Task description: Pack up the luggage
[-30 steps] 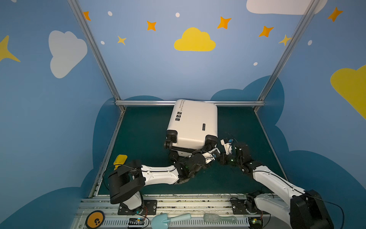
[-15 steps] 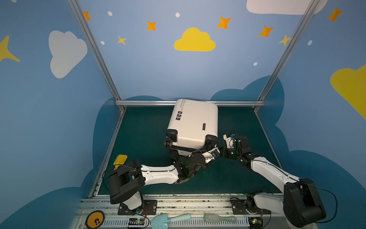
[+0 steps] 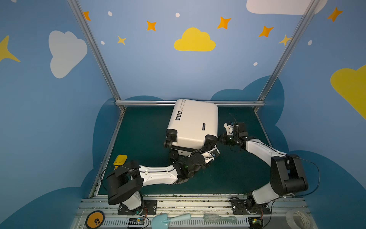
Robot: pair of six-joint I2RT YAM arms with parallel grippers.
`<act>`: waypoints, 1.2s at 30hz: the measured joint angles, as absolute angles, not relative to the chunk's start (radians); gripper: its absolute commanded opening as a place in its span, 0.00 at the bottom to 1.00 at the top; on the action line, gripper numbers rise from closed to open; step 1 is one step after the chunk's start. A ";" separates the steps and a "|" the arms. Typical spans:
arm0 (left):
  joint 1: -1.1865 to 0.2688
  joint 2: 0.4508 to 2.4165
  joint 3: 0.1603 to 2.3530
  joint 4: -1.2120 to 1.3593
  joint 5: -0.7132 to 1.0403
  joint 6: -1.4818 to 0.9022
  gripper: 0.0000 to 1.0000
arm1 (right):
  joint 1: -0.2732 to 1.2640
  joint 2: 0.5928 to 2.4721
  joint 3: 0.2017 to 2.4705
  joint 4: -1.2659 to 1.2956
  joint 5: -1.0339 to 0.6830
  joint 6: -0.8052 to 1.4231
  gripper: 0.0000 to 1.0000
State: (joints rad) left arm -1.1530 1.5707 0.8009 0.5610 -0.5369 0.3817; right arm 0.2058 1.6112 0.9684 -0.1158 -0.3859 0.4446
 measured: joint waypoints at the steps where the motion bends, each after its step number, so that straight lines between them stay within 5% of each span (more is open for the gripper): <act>1: -1.154 1.570 0.800 0.561 -0.538 0.379 0.03 | 0.195 1.651 1.012 -0.119 -0.387 0.442 0.00; 14: -1.157 1.572 0.798 0.566 -0.543 0.351 0.03 | 0.086 2.168 1.677 -0.251 -0.533 0.429 0.00; 24: -1.155 1.581 0.798 0.580 -0.554 0.344 0.03 | 0.072 2.214 1.744 -0.295 -0.593 0.381 0.00; 26: -1.155 1.581 0.798 0.580 -0.556 0.340 0.15 | 0.072 2.214 1.744 -0.295 -0.594 0.376 0.01; 28: -1.157 1.581 0.798 0.579 -0.561 0.335 0.33 | 0.071 2.214 1.737 -0.289 -0.595 0.372 0.22; 31: -1.161 1.580 0.798 0.575 -0.573 0.323 0.60 | 0.056 2.212 1.719 -0.261 -0.569 0.367 0.37; 36: -1.191 1.522 0.784 0.578 -0.535 0.286 0.93 | 0.031 2.170 1.647 -0.246 -0.527 0.362 0.43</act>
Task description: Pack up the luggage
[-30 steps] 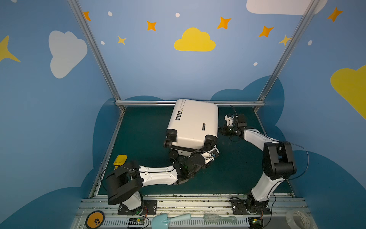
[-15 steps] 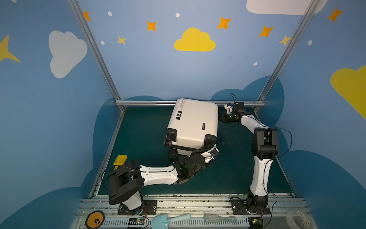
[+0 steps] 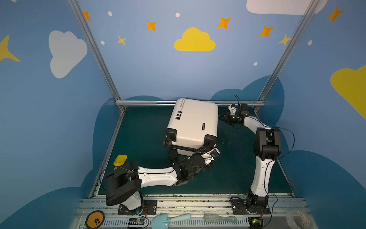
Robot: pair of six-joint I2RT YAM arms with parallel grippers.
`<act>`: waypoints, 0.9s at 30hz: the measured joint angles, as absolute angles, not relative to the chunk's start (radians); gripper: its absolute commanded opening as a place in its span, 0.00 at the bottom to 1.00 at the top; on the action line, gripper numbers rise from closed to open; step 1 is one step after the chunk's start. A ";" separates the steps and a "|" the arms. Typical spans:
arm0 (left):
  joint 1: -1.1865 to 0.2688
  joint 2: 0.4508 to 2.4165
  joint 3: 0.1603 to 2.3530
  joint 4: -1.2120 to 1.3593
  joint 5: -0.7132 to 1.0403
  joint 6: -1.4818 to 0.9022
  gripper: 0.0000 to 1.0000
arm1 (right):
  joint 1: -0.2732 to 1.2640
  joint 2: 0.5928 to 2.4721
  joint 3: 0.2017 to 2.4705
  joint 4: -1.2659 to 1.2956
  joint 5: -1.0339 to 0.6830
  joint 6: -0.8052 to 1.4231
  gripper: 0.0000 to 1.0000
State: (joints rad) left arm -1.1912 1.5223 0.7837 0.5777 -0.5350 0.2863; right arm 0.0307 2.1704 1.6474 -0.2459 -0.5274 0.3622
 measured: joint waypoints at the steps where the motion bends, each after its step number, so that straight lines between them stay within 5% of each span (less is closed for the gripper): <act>1: -1.198 1.499 0.776 0.581 -0.531 0.278 0.99 | 0.026 2.157 1.635 -0.250 -0.519 0.365 0.43; 16: -1.173 1.122 0.658 0.316 -0.692 -0.032 1.00 | 0.007 1.963 1.692 -0.350 -0.482 0.423 0.59; 27: -0.840 0.726 0.633 -0.101 -0.626 -0.532 1.00 | 0.019 2.044 1.976 -0.403 -0.575 0.464 0.65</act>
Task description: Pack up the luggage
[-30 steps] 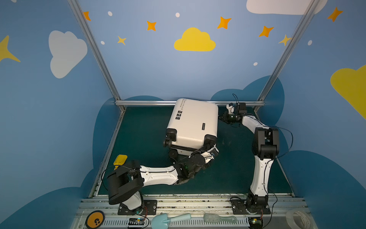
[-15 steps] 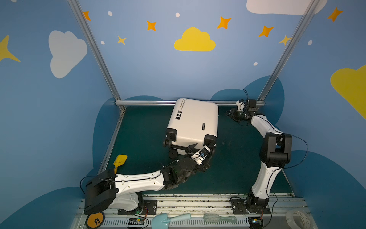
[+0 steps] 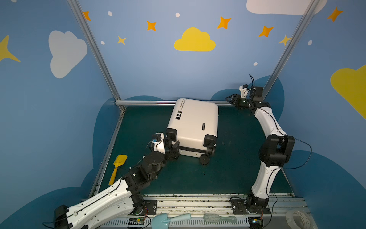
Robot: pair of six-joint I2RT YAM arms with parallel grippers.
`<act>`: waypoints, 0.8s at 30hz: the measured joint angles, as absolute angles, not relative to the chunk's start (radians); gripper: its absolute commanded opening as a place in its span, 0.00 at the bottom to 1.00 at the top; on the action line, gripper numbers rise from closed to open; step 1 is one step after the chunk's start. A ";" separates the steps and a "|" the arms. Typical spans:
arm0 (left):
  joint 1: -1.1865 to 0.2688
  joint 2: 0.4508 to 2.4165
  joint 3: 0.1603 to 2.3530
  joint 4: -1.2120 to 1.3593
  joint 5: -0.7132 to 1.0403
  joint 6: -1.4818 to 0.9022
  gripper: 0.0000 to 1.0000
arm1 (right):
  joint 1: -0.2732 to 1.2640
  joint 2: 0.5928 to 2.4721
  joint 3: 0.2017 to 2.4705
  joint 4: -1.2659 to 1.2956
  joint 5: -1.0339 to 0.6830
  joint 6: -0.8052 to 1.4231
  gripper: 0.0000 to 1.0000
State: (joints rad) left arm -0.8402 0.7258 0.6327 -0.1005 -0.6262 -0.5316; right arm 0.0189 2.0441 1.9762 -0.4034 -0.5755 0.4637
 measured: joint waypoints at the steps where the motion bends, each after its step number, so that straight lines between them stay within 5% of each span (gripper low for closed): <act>1: -0.792 0.717 0.637 -0.133 -0.601 -0.555 1.00 | 0.022 2.064 2.002 -0.408 -0.585 0.469 0.65; 7: -0.501 0.824 0.738 -0.218 -0.399 -0.596 1.00 | 0.031 2.100 2.005 -0.425 -0.616 0.515 0.63; 12: -0.293 1.069 0.896 -0.213 -0.225 -0.587 1.00 | 0.030 2.002 1.767 -0.401 -0.600 0.553 0.63; 24: -0.110 1.598 1.353 -0.205 -0.038 -0.517 1.00 | 0.029 1.673 1.277 -0.444 -0.507 0.561 0.62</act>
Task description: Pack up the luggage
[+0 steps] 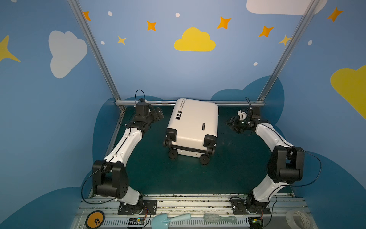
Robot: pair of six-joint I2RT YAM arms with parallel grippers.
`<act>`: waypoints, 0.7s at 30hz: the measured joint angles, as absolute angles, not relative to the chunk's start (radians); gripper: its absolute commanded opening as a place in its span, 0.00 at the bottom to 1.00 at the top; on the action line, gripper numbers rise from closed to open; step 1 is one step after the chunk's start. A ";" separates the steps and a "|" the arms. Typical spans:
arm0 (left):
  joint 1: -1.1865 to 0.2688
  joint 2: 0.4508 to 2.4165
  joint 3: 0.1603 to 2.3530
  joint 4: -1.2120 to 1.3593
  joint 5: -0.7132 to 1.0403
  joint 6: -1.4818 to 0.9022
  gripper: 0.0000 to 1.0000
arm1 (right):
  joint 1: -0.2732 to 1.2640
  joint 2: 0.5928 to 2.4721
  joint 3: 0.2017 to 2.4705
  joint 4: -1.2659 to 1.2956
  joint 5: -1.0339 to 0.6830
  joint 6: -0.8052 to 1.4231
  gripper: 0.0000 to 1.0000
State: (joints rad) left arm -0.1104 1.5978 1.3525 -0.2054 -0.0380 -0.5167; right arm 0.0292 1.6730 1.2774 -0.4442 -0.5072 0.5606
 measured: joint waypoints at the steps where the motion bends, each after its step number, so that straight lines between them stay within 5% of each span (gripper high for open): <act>1: -0.109 1.634 1.394 -0.216 -0.031 -0.511 1.00 | 0.035 1.654 1.245 -0.446 -0.500 0.560 0.62; 21: -0.134 2.154 1.992 -0.467 0.137 -0.404 1.00 | 0.294 1.629 1.016 -0.452 -0.321 0.652 0.60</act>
